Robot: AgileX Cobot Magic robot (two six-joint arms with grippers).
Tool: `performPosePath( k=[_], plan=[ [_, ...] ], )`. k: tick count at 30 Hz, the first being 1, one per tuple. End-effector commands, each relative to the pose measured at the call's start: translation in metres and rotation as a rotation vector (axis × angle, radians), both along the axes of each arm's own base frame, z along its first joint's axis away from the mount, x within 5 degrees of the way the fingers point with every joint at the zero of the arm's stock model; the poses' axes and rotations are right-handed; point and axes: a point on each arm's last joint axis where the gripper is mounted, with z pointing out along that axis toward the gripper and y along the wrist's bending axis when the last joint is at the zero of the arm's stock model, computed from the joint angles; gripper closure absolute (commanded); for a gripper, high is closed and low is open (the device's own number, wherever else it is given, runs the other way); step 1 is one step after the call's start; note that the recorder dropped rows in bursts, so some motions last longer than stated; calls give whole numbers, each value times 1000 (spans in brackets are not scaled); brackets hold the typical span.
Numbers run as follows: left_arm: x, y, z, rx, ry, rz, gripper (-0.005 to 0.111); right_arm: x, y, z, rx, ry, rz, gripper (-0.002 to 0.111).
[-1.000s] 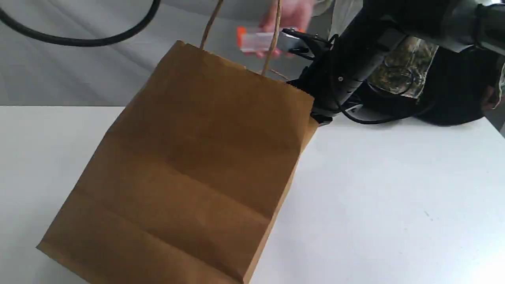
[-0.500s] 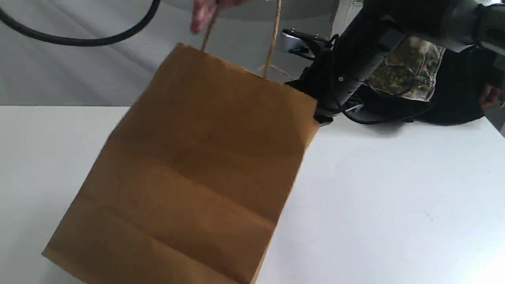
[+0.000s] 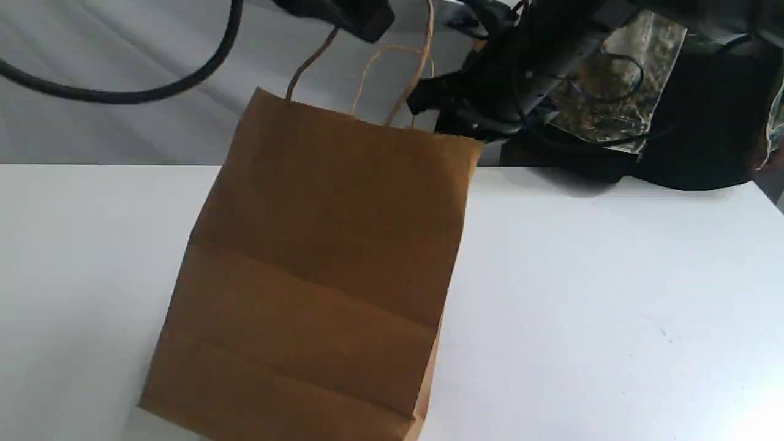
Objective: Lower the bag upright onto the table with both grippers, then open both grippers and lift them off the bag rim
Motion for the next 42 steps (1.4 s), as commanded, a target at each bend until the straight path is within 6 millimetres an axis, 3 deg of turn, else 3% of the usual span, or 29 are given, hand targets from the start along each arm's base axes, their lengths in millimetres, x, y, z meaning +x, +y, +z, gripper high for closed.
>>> performPosePath(
  k=[1,7,14,19,26,29,35,42],
  plan=[
    [-11,11,3,50,-28,23,107,1,-2,23,48,-113,-43,108],
    [-31,21,9,-31,-74,38,107,0,5,33,141,-145,-51,108],
    [-33,21,-36,-6,22,52,107,-6,11,30,82,-126,-11,108],
    [-31,18,-45,-38,20,65,107,-7,11,28,82,-115,-6,106],
    [-29,19,-31,-79,-76,76,86,-7,12,29,91,-108,-4,60],
    [-29,20,-25,-77,-94,74,74,-6,11,27,73,-116,-4,49],
    [-29,21,-2,-113,-154,77,40,-4,10,30,66,-157,-19,46],
    [-32,23,29,-165,-229,76,39,-8,7,46,77,-224,-17,46]
  ],
)
